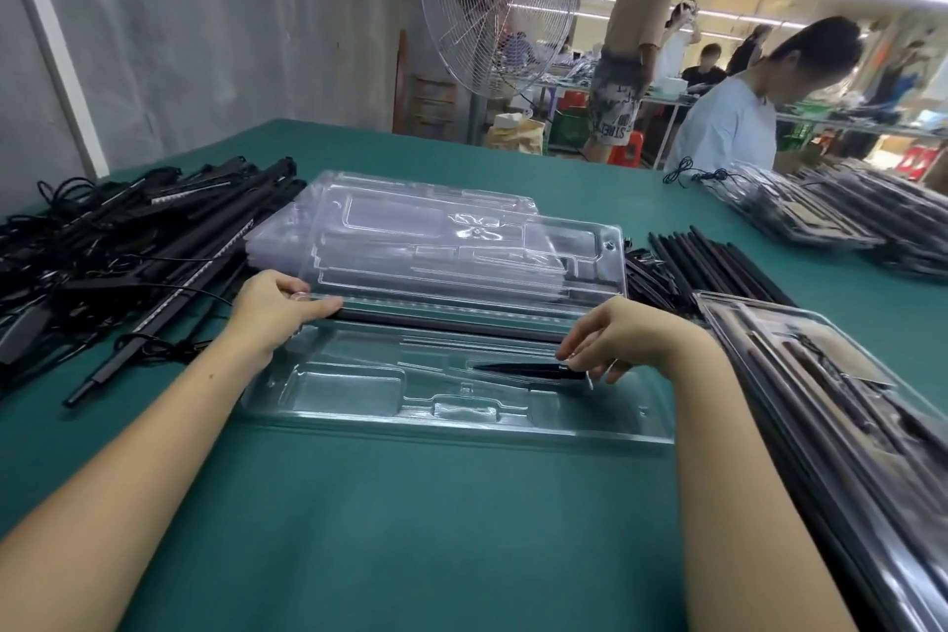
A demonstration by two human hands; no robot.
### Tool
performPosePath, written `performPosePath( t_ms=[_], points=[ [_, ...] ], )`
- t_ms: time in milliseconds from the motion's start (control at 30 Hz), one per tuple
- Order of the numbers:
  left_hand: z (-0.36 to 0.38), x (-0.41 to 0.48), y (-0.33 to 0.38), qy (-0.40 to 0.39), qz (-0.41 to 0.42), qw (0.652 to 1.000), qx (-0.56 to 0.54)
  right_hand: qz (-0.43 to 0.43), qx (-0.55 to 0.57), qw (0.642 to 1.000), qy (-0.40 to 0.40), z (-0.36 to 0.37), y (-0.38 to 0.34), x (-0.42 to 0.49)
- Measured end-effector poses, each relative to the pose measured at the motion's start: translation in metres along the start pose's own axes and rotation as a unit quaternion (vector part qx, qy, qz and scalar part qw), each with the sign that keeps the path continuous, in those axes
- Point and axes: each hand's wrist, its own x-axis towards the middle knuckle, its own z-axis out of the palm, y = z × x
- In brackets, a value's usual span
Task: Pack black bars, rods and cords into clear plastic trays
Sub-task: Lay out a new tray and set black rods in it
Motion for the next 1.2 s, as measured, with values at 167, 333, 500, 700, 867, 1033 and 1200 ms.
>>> performPosePath(
  t_ms=[167, 333, 500, 700, 867, 1033, 1200],
  points=[
    [0.0, 0.003, -0.002, -0.002, -0.002, 1.0, -0.005, -0.012, -0.022, 1.0, 0.003, 0.008, -0.002, 0.004],
    [-0.001, 0.004, -0.004, -0.006, -0.005, 1.0, -0.009, 0.002, -0.034, 0.999, -0.001, 0.006, -0.003, 0.004],
    [-0.002, 0.001, -0.002, -0.005, 0.004, 1.0, 0.002, 0.0, 0.004, 1.0, 0.029, 0.004, 0.0, 0.004],
    [0.004, -0.011, 0.016, -0.034, 0.054, 0.995, 0.081, -0.02, 0.068, 0.986, 0.154, 0.014, 0.001, 0.014],
    [0.006, -0.016, 0.023, -0.018, 0.053, 0.992, 0.112, -0.045, 0.084, 0.967, 0.237, 0.029, 0.004, 0.024],
    [-0.007, -0.014, 0.023, -0.051, 0.032, 0.99, 0.124, -0.055, 0.068, 0.961, 0.264, 0.039, 0.001, 0.029],
    [-0.038, -0.008, 0.042, -0.128, 0.022, 0.935, 0.329, -0.063, 0.062, 0.965, 0.248, 0.043, -0.003, 0.028]
  ],
)
